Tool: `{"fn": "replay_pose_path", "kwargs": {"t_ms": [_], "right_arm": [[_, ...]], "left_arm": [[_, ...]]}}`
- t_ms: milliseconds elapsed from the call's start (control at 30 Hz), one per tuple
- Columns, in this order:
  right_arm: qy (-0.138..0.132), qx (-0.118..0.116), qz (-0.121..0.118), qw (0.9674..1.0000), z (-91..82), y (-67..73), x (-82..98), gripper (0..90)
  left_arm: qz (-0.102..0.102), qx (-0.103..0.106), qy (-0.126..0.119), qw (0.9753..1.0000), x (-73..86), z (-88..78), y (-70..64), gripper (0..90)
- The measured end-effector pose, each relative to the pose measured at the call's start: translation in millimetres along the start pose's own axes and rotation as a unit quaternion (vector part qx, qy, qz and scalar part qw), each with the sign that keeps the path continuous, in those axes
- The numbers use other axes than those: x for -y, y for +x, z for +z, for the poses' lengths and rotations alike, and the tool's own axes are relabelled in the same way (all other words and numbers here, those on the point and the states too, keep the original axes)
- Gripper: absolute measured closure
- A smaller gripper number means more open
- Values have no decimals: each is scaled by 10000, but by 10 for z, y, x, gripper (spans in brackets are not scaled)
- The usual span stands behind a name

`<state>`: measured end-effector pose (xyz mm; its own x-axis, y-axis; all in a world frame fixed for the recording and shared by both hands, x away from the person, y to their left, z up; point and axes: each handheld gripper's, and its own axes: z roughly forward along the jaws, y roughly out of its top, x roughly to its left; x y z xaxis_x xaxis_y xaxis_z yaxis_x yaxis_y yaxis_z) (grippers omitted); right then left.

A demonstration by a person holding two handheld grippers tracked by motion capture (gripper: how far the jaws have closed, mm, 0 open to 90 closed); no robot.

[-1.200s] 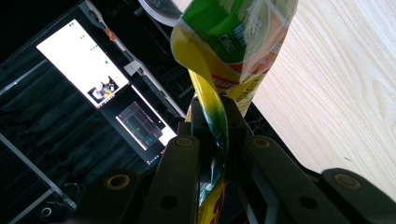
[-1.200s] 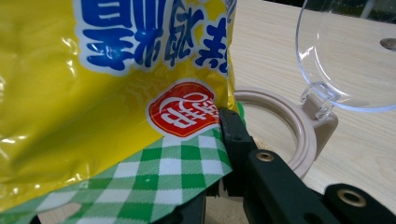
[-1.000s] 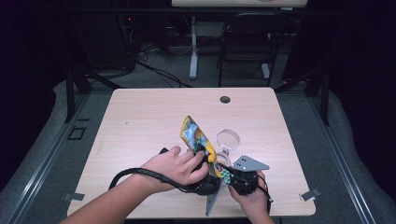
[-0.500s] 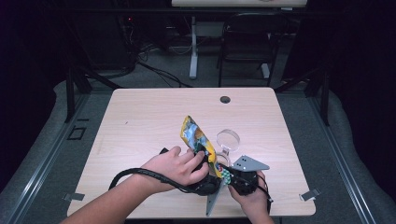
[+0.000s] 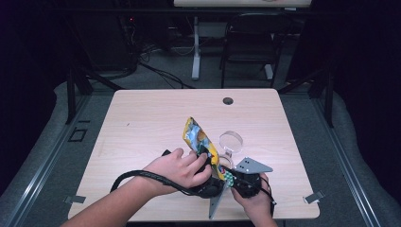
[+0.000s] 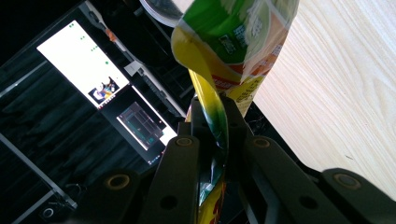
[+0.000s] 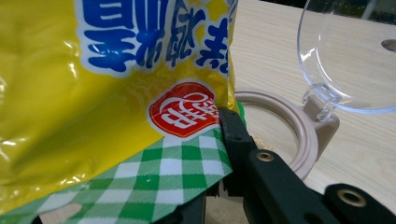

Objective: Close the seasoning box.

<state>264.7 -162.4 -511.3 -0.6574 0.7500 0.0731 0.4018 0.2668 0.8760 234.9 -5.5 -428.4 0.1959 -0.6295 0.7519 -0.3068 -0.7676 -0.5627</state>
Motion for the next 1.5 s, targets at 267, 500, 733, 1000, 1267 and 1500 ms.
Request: {"fn": "replay_pose_path", "kwargs": {"t_ms": [267,500,733,1000,1267,1500], "right_arm": [[-25,-16,3,10000,-3,2,5,880],[-24,-13,2,10000,0,4,6,880],[-32,-10,-9,10000,0,5,4,880],[2,26,-15,10000,-8,-5,-1,881],[-17,69,-63,10000,-13,11,-14,885],[-39,101,-66,9999,-31,13,-19,888]], "left_arm": [[180,-50,139,9997,-36,-28,6,877],[168,-49,119,9998,-37,-27,1,877],[16,-48,21,10000,-19,-19,-19,877],[-320,55,-69,9994,26,-20,-35,878],[-700,148,-99,9974,96,-7,-73,877],[-1046,314,-182,9939,157,9,-97,877]]}}
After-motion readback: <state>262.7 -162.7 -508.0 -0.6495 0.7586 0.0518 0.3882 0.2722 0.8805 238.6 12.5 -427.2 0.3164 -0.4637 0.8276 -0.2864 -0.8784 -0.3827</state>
